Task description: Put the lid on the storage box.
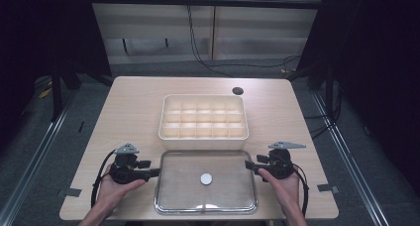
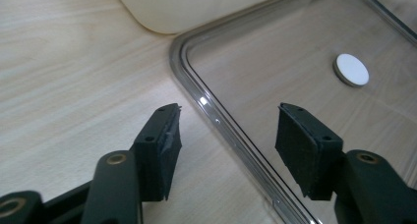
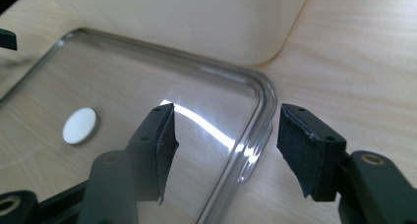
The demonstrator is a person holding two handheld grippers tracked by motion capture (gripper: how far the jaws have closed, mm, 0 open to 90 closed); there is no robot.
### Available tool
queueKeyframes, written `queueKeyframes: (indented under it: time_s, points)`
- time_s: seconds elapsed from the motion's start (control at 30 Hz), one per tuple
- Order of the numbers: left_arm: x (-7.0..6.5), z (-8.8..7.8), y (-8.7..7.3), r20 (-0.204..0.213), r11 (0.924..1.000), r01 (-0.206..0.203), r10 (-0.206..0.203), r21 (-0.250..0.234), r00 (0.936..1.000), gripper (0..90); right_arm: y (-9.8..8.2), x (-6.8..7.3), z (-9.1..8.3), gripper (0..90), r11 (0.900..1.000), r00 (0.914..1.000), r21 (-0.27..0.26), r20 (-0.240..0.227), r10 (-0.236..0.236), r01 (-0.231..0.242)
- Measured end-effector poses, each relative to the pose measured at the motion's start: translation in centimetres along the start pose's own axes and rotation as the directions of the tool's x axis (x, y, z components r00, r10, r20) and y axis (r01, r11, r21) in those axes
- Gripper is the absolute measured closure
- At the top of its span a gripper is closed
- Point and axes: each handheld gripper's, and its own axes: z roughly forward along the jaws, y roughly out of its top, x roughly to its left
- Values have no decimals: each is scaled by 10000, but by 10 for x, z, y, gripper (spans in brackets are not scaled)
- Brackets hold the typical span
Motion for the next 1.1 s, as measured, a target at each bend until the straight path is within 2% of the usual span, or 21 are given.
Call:
queueKeyframes:
  time_s: [0.17, 0.23, 0.27, 0.33, 0.5, 0.77, 0.8, 0.9, 0.93, 1.03, 1.07, 1.1]
  points:
    - [1, 4, -5, 57, 9998, -117, 116, 179, 9999, 474, -5, -1, 6, 440, 9995, 9996, 319, 286, -54, 45]
    - [2, 5, -6, 129, 9997, -119, 116, 210, 9998, 473, -6, -2, 6, 460, 9994, 9996, 346, 287, -49, 39]
    - [0, 8, -6, 4, 9996, -163, 163, 242, 9999, 467, -7, -4, 7, 467, 9995, 9998, 296, 121, 135, -139]
    - [-3, 10, -6, 148, 9994, -254, 251, 237, 9996, 467, -7, -5, 9, 481, 9995, 9998, 238, 122, 181, -184]
    - [-8, 15, -6, 82, 9976, -458, 455, 517, 9989, 512, -8, -4, 10, 503, 9995, 9994, 329, 337, -2, -9]
    - [-7, 17, -5, 46, 9976, -497, 496, 477, 9988, 520, -10, -1, 16, 510, 9985, 9952, 458, 919, -337, 296]
    - [-8, 18, -5, 136, 9970, -596, 590, 490, 9982, 544, -11, 1, 21, 521, 9975, 9951, 597, 889, -434, 382]
    - [-9, 19, -5, 274, 9968, -617, 604, 510, 9978, 551, -12, 4, 24, 519, 9971, 9935, 471, 946, -641, 598]
    - [-10, 19, -5, 197, 9967, -656, 647, 471, 9977, 554, -12, 6, 25, 518, 9979, 9931, 420, 1052, -527, 485]
    - [-11, 19, -5, 180, 9960, -703, 694, 558, 9974, 571, -11, 6, 26, 522, 9979, 9926, 352, 1063, -582, 547]
    - [-10, 19, -5, 127, 9965, -641, 635, 546, 9979, 581, -11, 4, 25, 538, 9989, 9943, 338, 1006, -354, 322]
    - [-10, 19, -5, 127, 9965, -641, 635, 546, 9979, 584, -11, 4, 25, 538, 9989, 9943, 338, 1006, -354, 322]
